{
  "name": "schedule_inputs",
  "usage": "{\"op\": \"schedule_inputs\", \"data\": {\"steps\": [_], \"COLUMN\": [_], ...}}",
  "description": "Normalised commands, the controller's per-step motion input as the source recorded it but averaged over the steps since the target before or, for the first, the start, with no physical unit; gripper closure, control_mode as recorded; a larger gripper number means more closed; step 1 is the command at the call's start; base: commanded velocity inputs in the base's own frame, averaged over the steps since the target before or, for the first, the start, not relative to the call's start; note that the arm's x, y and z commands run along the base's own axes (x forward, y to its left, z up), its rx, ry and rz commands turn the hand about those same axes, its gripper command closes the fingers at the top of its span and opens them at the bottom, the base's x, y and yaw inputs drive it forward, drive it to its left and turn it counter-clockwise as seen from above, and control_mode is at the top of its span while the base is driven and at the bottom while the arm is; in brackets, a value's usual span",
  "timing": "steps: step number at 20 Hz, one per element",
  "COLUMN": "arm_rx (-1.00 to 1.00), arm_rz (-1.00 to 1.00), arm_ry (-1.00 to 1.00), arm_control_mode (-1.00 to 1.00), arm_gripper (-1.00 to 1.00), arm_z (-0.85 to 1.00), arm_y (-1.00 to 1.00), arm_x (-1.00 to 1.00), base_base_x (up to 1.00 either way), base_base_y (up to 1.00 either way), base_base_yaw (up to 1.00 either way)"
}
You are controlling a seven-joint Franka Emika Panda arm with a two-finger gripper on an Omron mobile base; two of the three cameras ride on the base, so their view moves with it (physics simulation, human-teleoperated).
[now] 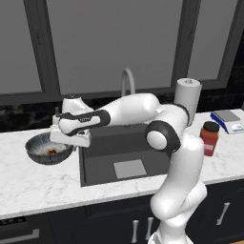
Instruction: Pick the carrot from the sink and place it in the bowl. Then pick the bowl and place it in the microwave. Then close the microwave door and press the start button.
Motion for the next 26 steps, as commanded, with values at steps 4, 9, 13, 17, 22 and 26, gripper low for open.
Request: {"op": "schedule_inputs", "data": {"steps": [4,9,13,17,22,26], "arm_rx": [0.01,0.0,0.0,0.0,0.0,0.01], "arm_rz": [-0.23,-0.29,-0.31,-0.33,-0.41,-0.44], "arm_ry": [-0.03,0.0,0.0,0.0,0.0,0.0], "arm_control_mode": [-1.0,-1.0,-1.0,-1.0,-1.0,-1.0], "arm_gripper": [1.0,1.0,1.0,1.0,1.0,1.0], "arm_z": [0.71,0.65,0.62,0.57,0.47,0.49], "arm_y": [-0.43,-0.47,-0.47,-0.52,-0.55,-0.57], "arm_x": [-0.72,-0.74,-0.66,-0.59,-0.5,-0.51], "base_base_x": [0.0,0.0,0.0,0.0,0.0,0.0], "base_base_y": [0.0,0.0,0.0,0.0,0.0,0.0], "base_base_yaw": [0.0,0.0,0.0,0.0,0.0,0.0]}}
